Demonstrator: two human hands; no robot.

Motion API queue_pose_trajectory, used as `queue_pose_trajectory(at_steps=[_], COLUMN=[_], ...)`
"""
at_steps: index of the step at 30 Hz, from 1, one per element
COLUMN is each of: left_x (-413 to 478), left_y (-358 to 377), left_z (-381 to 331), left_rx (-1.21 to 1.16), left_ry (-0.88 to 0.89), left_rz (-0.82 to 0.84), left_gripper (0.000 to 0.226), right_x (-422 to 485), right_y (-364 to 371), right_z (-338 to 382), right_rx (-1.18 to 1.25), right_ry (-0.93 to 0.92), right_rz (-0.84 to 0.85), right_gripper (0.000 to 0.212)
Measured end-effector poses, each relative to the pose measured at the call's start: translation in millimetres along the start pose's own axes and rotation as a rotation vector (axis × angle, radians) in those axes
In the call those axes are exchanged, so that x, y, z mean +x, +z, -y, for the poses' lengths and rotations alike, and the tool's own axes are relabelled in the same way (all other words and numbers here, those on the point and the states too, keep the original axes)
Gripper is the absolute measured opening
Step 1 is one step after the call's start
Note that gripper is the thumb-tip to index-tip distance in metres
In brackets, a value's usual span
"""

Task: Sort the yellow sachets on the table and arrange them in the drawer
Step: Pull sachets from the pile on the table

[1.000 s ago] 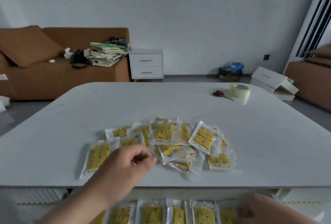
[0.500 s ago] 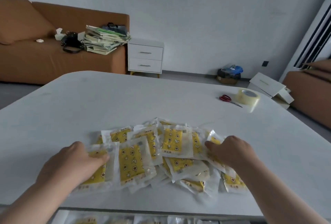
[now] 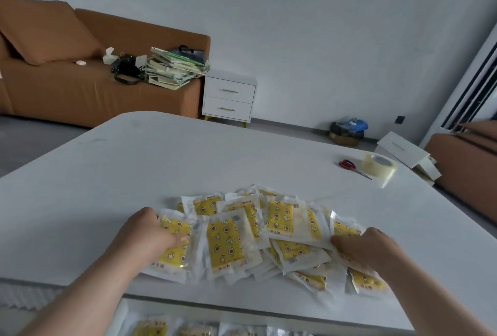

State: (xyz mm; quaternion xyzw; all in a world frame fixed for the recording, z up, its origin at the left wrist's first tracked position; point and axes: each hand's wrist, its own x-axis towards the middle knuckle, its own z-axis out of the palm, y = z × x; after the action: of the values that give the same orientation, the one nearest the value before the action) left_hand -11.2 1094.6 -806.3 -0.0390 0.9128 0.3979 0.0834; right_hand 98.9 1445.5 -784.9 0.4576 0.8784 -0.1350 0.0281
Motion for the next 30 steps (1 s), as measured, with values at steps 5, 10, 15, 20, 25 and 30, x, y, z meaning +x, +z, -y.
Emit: queue_pose_trajectory(at_steps=[5, 10, 15, 20, 25, 30], left_x=[-5, -2, -8, -18, -15, -11], left_y=[-6, -8, 0, 1, -2, -4], left_z=[7, 14, 17, 9, 9, 11], left_rx=[-0.161, -0.371, -0.506, -0.543, -0.579, -0.629], left_ry=[0.042, -0.01, -0.066, -0.083, -0.133, -0.156], left_rz=[0.061, 0.11, 0.022, 0.007, 0.069, 0.099], left_gripper=[0.025, 0.023, 0.02, 0.015, 0.017, 0.019], right_x=[-4, 7, 8, 4, 4, -4], right_y=[2, 6, 9, 3, -3, -21], right_z=[-12, -23, -33, -36, -33, -36], right_rx=[0.094, 0.325, 0.485, 0.604, 0.78, 1.032], right_ry=[0.051, 0.063, 0.012, 0.03, 0.032, -0.007], right_rz=[0.004, -0.034, -0.075, 0.03, 0.056, -0.041], right_gripper=[0.054, 0.042, 0.03, 0.038, 0.014, 0.011])
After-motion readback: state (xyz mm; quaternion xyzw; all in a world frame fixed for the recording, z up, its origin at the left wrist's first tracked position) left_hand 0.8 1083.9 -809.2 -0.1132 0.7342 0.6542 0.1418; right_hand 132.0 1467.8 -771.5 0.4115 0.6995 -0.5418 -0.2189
